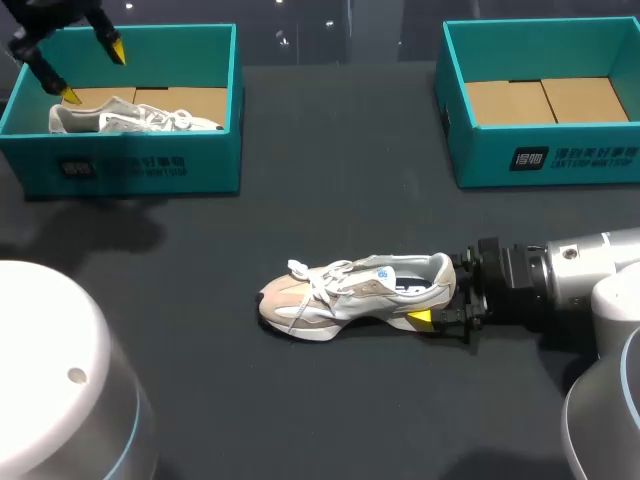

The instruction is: Take the shoe out of the shoebox, open the shoe tongue, remove and reinsert the insole, then place the shoe into the shoebox

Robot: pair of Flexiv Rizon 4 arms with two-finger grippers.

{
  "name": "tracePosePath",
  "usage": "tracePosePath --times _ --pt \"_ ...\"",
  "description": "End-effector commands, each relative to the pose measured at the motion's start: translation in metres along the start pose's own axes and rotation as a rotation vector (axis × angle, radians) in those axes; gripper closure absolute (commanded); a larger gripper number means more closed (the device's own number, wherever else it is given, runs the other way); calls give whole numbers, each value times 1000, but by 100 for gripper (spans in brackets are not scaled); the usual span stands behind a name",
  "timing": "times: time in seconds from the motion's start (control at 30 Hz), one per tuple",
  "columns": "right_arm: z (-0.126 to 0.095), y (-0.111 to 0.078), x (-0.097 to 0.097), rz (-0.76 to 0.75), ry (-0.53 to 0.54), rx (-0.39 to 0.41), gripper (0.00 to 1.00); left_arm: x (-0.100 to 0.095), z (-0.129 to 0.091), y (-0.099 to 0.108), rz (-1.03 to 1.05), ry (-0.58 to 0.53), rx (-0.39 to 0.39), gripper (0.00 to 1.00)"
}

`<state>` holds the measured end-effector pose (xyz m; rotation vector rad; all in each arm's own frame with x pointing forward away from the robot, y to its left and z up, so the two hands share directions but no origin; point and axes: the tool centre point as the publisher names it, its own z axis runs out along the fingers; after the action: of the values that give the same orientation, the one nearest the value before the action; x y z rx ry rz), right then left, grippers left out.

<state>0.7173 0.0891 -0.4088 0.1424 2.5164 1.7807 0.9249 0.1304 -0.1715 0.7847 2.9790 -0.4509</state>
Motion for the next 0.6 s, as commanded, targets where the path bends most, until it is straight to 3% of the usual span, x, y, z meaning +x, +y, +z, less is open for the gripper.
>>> tracePosePath --times 0.03,0.6 --pt "-1 0 1 0 0 3 100 2 20 -24 -963 -64 -96 0" --pt "-1 0 1 0 0 3 100 -13 66 -103 -1300 42 -139 0"
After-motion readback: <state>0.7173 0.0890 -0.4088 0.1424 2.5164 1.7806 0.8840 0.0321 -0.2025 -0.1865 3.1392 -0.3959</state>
